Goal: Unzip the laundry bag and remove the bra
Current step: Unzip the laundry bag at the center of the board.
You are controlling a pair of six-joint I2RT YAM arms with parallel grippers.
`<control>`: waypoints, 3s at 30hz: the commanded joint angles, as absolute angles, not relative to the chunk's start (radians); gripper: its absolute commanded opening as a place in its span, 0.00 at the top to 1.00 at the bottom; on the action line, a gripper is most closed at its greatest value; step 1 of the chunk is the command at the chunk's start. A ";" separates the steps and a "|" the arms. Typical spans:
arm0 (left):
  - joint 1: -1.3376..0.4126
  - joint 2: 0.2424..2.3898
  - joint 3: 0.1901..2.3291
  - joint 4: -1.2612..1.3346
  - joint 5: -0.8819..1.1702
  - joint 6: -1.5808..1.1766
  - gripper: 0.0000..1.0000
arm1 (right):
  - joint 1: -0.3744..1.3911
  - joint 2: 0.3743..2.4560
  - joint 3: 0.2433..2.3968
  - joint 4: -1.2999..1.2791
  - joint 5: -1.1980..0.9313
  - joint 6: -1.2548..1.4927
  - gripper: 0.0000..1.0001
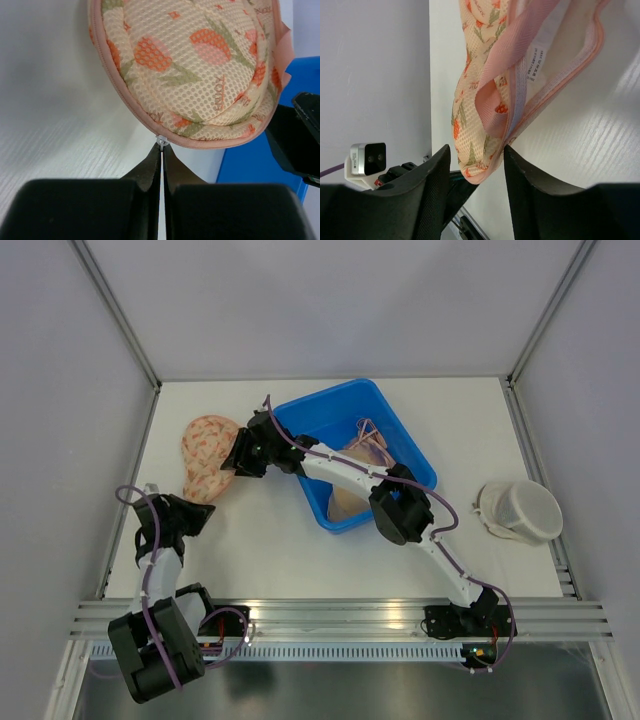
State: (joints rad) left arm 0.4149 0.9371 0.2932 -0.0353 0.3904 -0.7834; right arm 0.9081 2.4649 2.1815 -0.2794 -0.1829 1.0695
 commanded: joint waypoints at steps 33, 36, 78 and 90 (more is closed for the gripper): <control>0.341 1.092 0.241 0.278 0.526 -0.905 0.98 | 0.957 2.361 2.068 -0.422 -0.058 1.273 0.38; 0.342 1.097 0.242 0.281 0.529 -0.905 0.98 | 0.971 2.381 2.080 -0.428 -0.052 1.299 0.38; 0.341 1.135 0.232 0.357 0.568 -0.916 0.98 | 1.005 2.479 2.099 -0.353 0.060 1.375 0.61; 0.341 1.169 0.331 0.142 0.436 -0.899 0.98 | 0.976 2.470 2.105 -0.362 0.054 1.237 0.99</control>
